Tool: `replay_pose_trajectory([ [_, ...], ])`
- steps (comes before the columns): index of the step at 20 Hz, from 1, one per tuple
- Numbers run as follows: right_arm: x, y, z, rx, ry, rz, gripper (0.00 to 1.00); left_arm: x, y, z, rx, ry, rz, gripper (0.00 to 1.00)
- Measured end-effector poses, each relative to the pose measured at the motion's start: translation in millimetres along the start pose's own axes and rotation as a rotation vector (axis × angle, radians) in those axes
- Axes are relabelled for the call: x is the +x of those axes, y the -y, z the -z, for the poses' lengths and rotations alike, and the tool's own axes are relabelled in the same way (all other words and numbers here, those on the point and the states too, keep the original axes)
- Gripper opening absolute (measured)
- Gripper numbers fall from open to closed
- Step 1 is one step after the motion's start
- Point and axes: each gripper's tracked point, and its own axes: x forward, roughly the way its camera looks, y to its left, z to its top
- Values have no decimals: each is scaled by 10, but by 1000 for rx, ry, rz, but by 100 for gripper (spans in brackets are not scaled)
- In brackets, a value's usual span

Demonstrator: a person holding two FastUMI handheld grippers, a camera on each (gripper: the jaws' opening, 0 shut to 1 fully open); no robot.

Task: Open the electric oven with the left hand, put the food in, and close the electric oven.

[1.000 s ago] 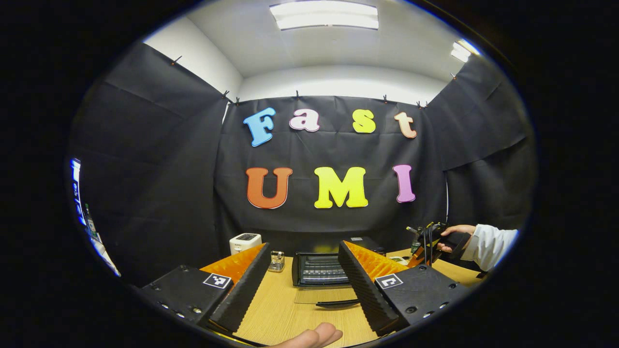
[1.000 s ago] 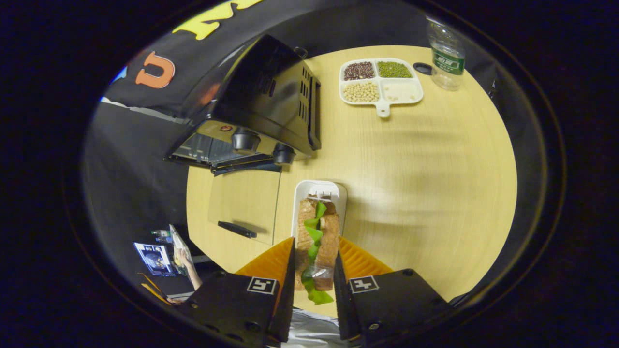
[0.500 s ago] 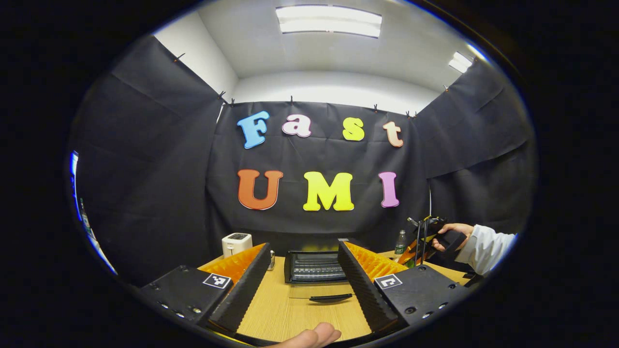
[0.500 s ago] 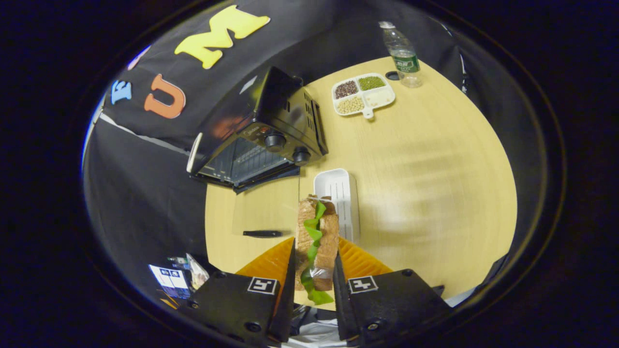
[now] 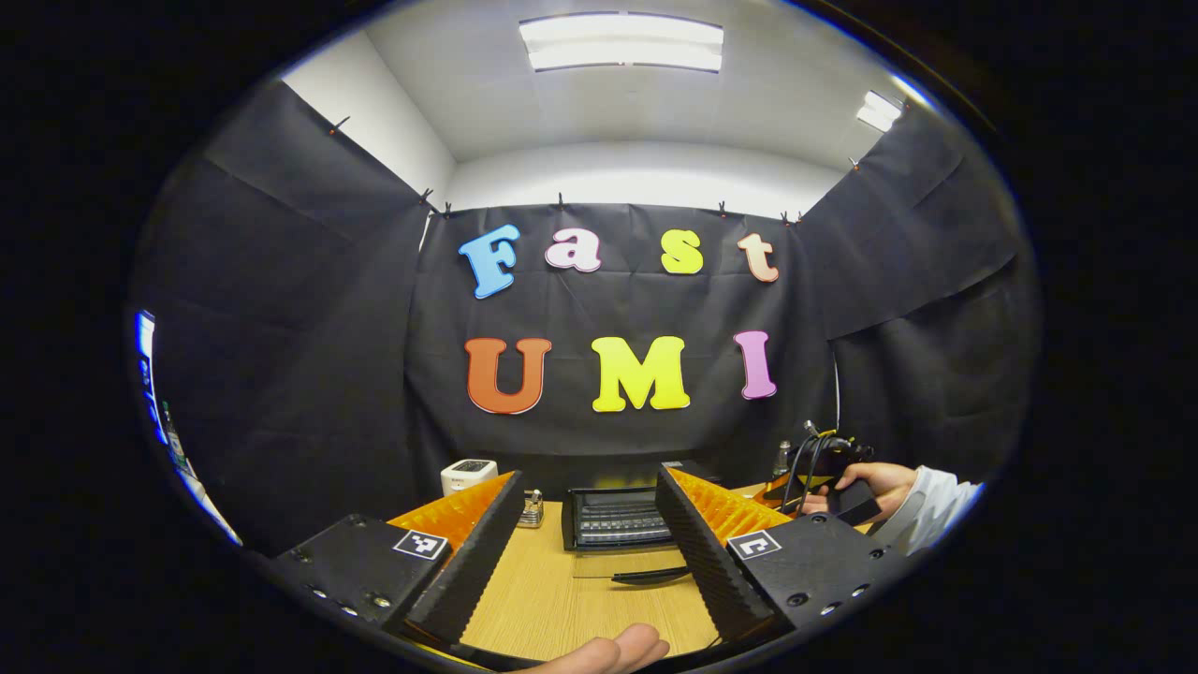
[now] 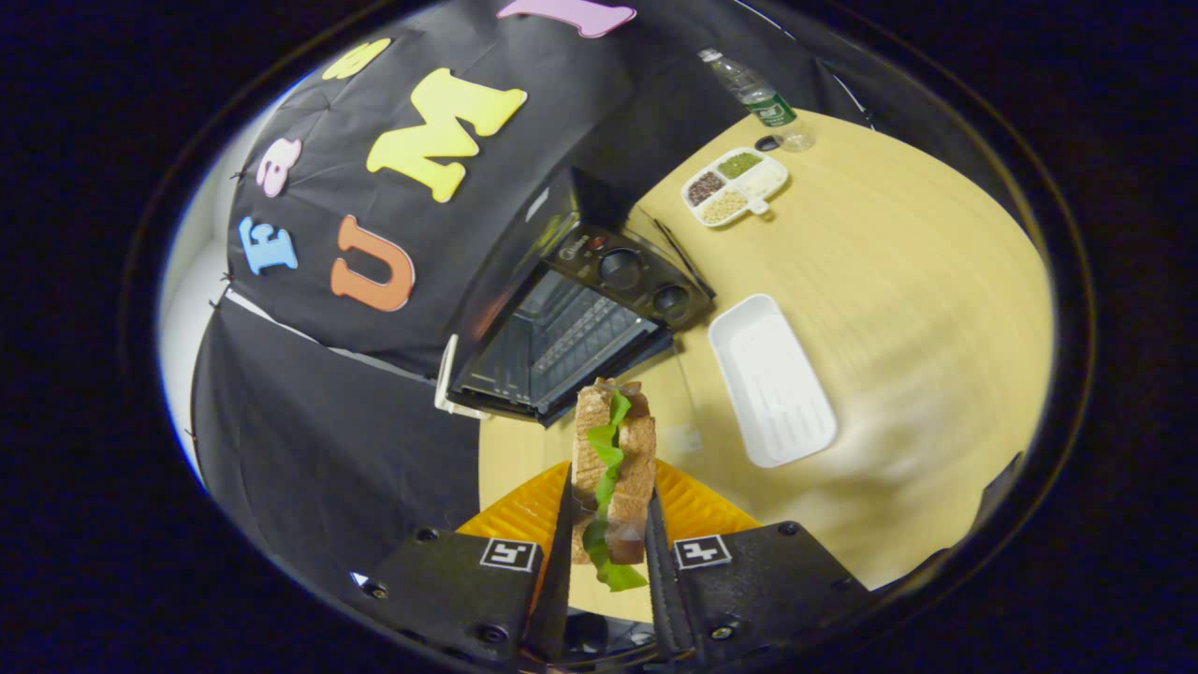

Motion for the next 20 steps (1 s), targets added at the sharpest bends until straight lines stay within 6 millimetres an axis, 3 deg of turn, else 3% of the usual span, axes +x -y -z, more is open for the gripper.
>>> replay_pose_trajectory([
  [3, 385, -334, 66, 80, 115, -50, 39, 62, -113, 142, 22, -48, -36, 92],
  [5, 649, -562, 92, 174, 198, -144, 36, 106, -205, 159, 56, -55, -61, 93],
  [7, 913, -566, 112, 261, 264, -167, 39, 133, -222, 227, 62, -69, -62, 93],
  [8, 1046, -518, 94, 288, 300, -163, 35, 134, -220, 238, 58, -72, -58, 93],
  [12, 1426, -426, -84, 350, 453, -190, 34, 205, -355, 286, 42, -85, -64, 93],
  [17, 1800, -552, -439, 346, 541, -201, 34, 293, -537, 391, 2, -120, -93, 93],
  [20, 1963, -701, -551, 246, 540, -194, 34, 360, -649, 492, 18, -136, -106, 94],
])
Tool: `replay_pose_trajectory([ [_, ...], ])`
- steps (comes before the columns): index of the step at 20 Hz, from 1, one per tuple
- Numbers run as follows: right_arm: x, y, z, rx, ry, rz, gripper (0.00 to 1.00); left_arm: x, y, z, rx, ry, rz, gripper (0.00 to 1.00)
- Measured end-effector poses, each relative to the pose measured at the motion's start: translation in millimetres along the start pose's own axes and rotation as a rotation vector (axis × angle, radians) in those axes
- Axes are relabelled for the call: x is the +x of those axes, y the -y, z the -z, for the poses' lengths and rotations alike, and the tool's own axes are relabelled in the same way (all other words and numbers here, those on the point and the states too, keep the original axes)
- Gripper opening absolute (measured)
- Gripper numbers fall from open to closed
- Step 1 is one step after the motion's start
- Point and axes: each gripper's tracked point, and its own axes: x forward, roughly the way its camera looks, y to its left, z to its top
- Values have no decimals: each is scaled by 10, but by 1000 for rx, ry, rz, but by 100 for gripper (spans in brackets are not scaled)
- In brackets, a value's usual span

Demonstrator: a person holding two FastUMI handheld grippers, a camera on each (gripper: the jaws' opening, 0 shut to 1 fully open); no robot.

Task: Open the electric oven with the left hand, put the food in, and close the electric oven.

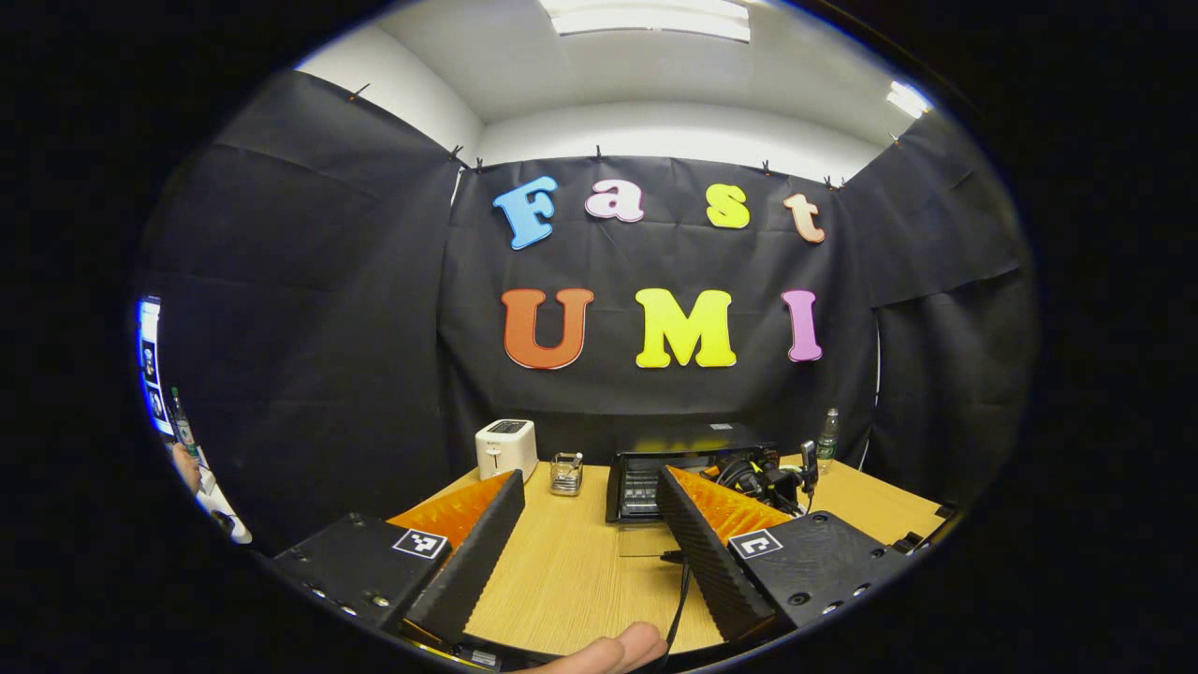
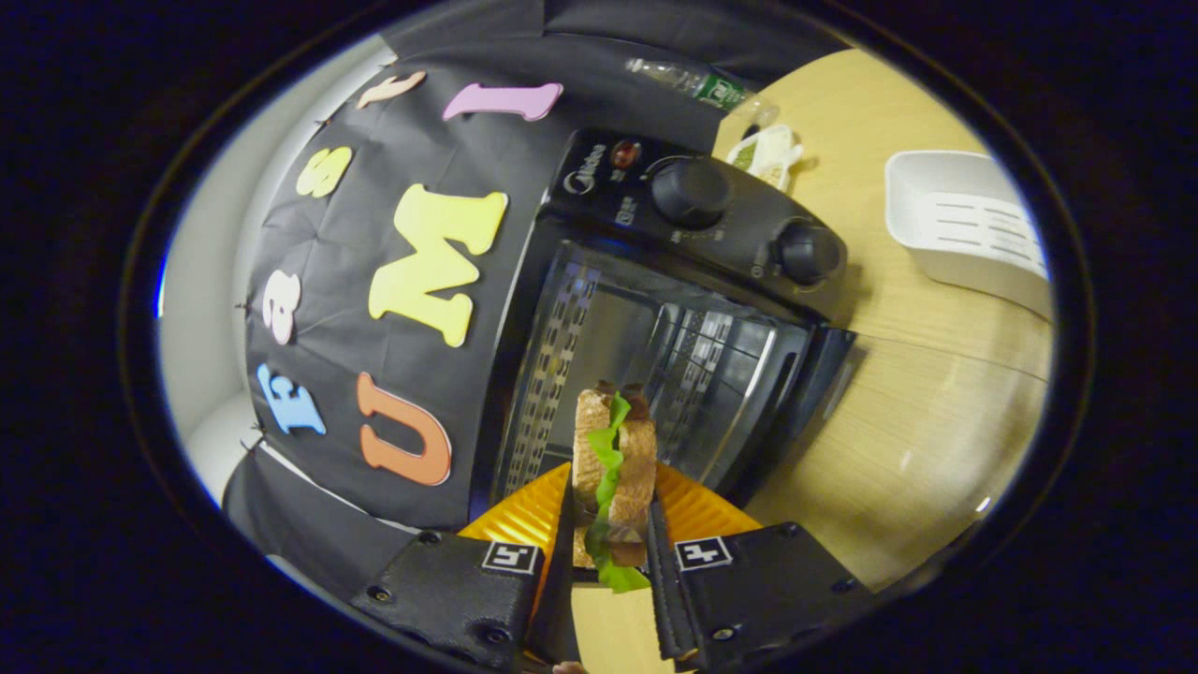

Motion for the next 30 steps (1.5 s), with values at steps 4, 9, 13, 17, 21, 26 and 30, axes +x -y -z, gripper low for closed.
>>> replay_pose_trajectory([
  [4, 292, -9, -62, -58, 41, 28, 39, 108, -67, 162, -33, -44, -34, 93],
  [9, 621, 100, 7, -85, 38, 63, 40, 134, -54, 222, -66, -68, -15, 93],
  [13, 704, 166, 2, -88, 47, 76, 39, 152, 20, 226, -45, -65, 8, 93],
  [17, 714, 232, -44, -145, 58, 117, 43, 196, 81, 314, -25, -66, 30, 92],
  [21, 659, 255, -154, -341, 99, 184, 70, 188, 7, 429, -52, -89, 13, 93],
  [26, 641, 222, -98, -528, 66, 192, 88, 190, -150, 574, -78, -129, -34, 93],
  [30, 635, 259, -15, -712, -12, 205, 100, 199, -221, 666, -93, -148, -51, 93],
])
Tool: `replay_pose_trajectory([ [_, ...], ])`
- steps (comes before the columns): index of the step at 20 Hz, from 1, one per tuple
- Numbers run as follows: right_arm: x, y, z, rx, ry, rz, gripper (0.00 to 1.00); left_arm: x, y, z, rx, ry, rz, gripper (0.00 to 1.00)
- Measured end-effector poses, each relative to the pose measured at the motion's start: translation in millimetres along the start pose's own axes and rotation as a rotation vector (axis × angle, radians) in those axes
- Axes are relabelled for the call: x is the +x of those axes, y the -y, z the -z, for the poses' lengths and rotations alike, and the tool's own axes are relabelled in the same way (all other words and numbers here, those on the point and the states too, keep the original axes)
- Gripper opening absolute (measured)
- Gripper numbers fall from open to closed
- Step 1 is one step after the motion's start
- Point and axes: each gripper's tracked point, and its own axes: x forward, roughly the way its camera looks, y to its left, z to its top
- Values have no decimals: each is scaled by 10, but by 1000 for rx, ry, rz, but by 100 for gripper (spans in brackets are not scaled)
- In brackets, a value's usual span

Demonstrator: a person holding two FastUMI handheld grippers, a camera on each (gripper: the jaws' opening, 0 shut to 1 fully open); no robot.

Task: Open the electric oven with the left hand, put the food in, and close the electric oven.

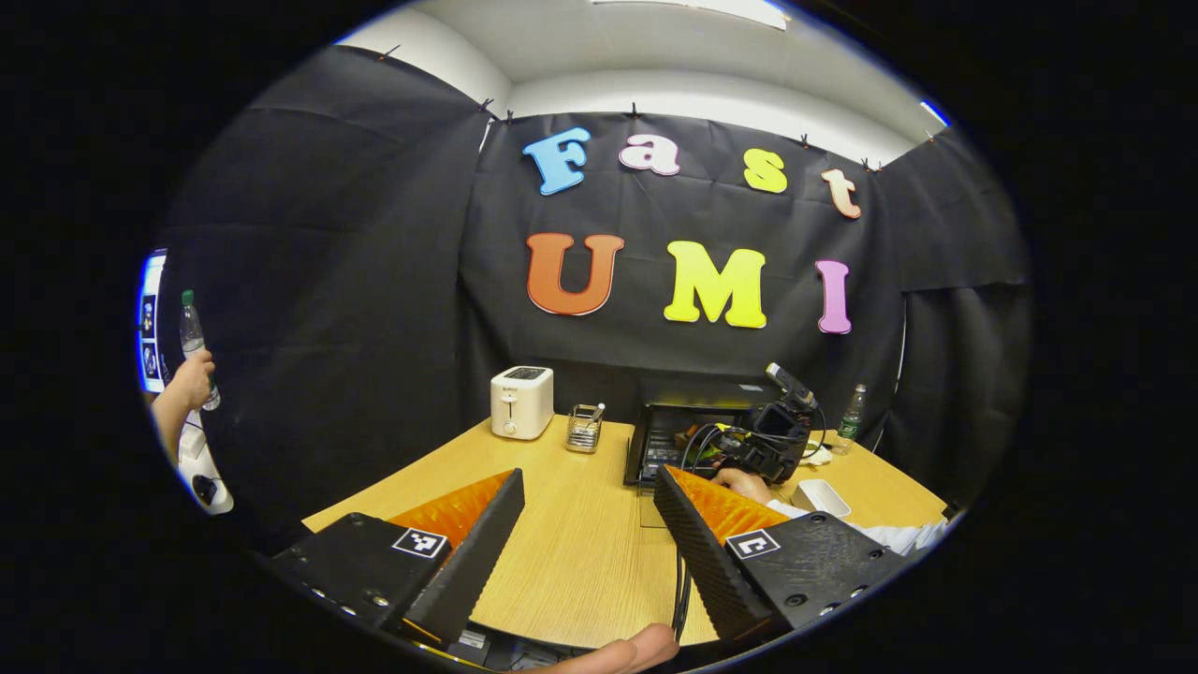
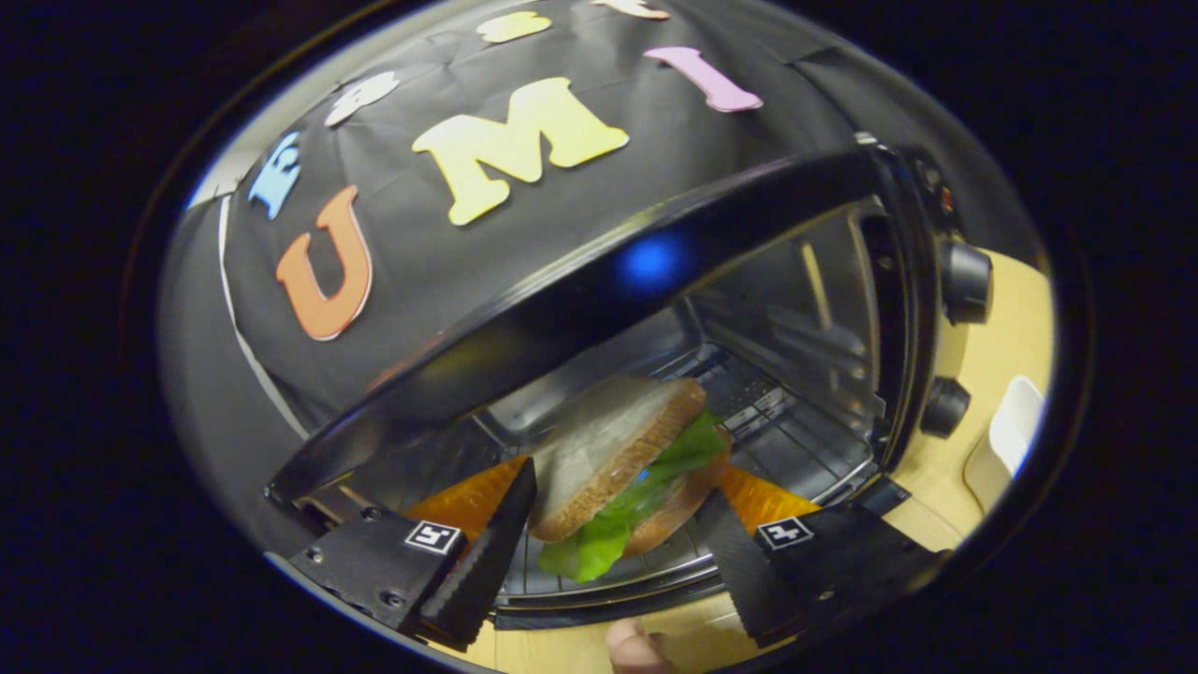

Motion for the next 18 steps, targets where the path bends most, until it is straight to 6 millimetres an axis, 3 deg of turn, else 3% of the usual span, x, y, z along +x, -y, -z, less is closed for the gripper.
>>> replay_pose_trajectory([
  [1, -27, 7, -25, -48, 2, 4, 92, 7, -4, 15, 0, -3, -4, 93],
  [4, -17, -16, -71, -209, 4, 2, 93, 25, 8, 43, 8, -8, -6, 93],
  [5, -30, -46, -54, -254, -1, -12, 100, 21, 16, 46, 12, -9, -4, 93],
  [6, -47, -90, -73, -282, 3, -32, 94, 23, 15, 50, 15, -8, -3, 93],
  [8, -46, -134, -47, -295, -12, -68, 94, -9, 29, 38, 17, -6, 1, 93],
  [9, -36, -138, -37, -273, -19, -91, 100, -8, 35, 36, 18, -6, 2, 93],
  [13, -28, -241, 32, -312, -53, -198, 95, 2, 21, 59, 15, -12, -1, 93],
  [18, -24, -69, 170, -492, -198, -128, 100, 41, 44, 102, 5, -23, 6, 93],
])
